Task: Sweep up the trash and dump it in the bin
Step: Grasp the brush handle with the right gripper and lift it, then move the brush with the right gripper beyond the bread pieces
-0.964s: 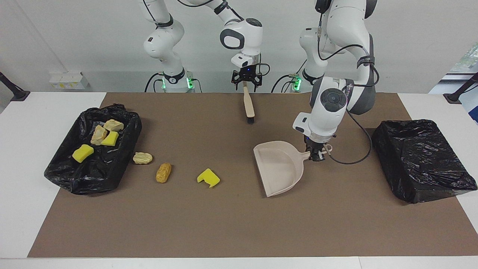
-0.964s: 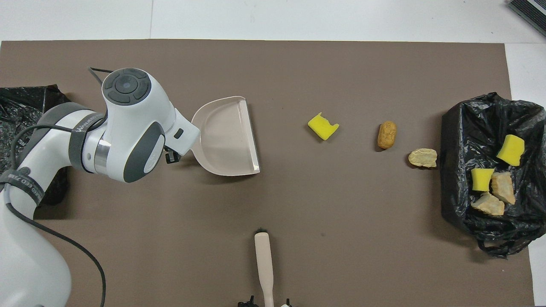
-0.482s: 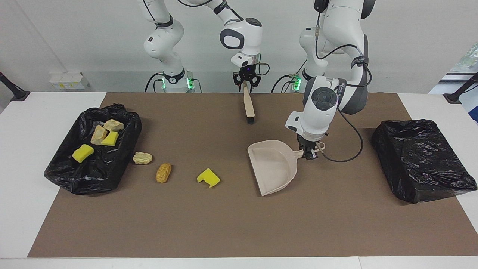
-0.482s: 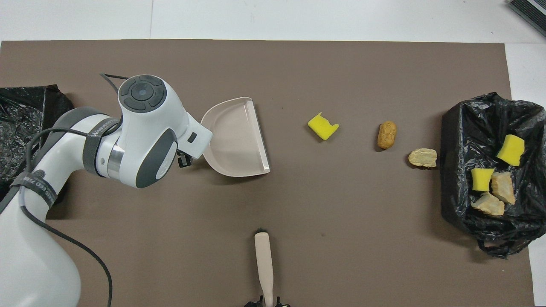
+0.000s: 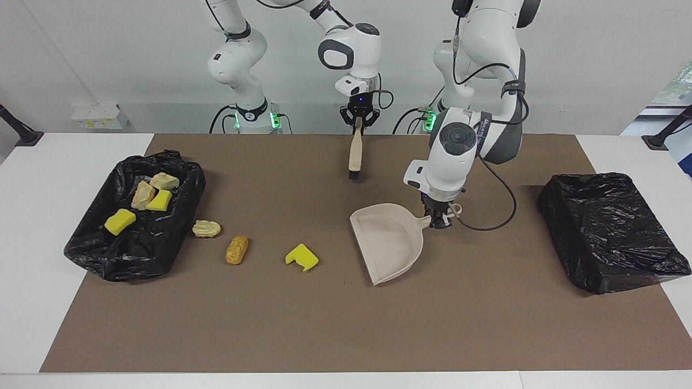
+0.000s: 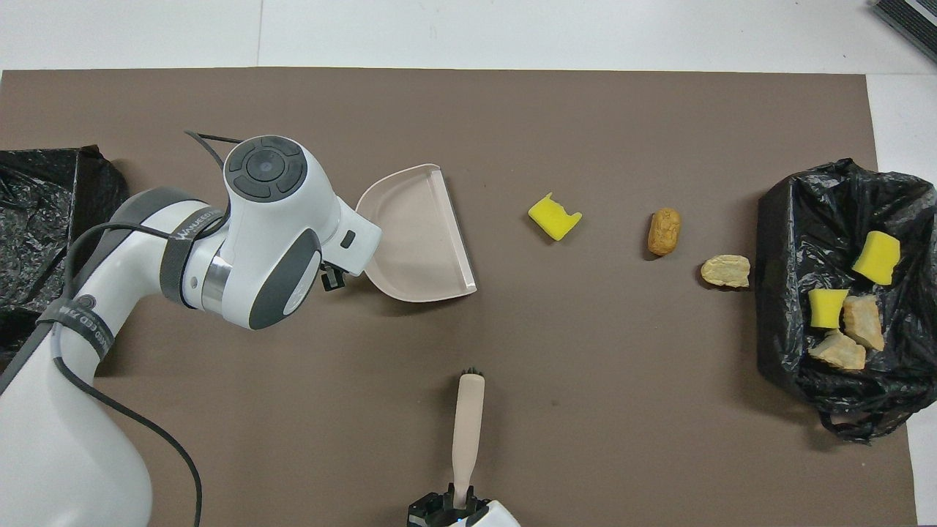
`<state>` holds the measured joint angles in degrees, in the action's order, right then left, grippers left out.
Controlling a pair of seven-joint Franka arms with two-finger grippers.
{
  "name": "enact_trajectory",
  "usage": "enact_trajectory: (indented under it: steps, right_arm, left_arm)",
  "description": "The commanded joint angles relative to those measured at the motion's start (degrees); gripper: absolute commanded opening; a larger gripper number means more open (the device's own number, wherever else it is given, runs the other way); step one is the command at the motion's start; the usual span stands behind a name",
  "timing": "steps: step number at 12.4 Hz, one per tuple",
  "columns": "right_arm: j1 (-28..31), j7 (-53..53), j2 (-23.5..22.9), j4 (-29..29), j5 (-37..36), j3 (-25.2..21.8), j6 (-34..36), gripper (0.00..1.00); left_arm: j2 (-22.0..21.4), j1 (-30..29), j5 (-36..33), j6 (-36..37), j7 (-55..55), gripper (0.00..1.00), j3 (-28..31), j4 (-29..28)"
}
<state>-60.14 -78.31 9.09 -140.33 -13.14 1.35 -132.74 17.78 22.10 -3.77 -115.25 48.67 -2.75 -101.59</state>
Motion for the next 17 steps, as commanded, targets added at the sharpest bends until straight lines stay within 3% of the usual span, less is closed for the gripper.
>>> enact_trajectory:
  steps: [1,6,9,14,17]
  right_arm:
    - [7.0,9.5,3.1,3.3,-0.7,-0.6,6.9,0.00]
    - [22.8,31.0,1.3,7.3,-0.7,-0.6,11.6,0.00]
    - [31.9,40.4,-1.6,9.2,-4.6,-0.6,13.8,0.00]
    - [44.7,43.1,-2.5,8.8,-15.9,-0.6,17.2,0.00]
    - [51.3,47.1,-1.8,6.5,-19.0,-0.6,15.4,0.00]
  left_arm:
    - [1.5,0.6,-0.2,-0.6,-2.4,0.00,0.4,2.5]
    - [5.9,3.9,-0.4,-0.4,-7.5,0.00,0.4,7.5]
    - [11.1,6.7,-1.4,2.6,-9.3,0.00,0.5,14.1]
    - [12.2,8.7,-5.6,6.9,-10.1,0.00,0.6,16.4]
    - [14.1,10.2,-8.5,10.3,-11.9,0.00,0.5,19.3]
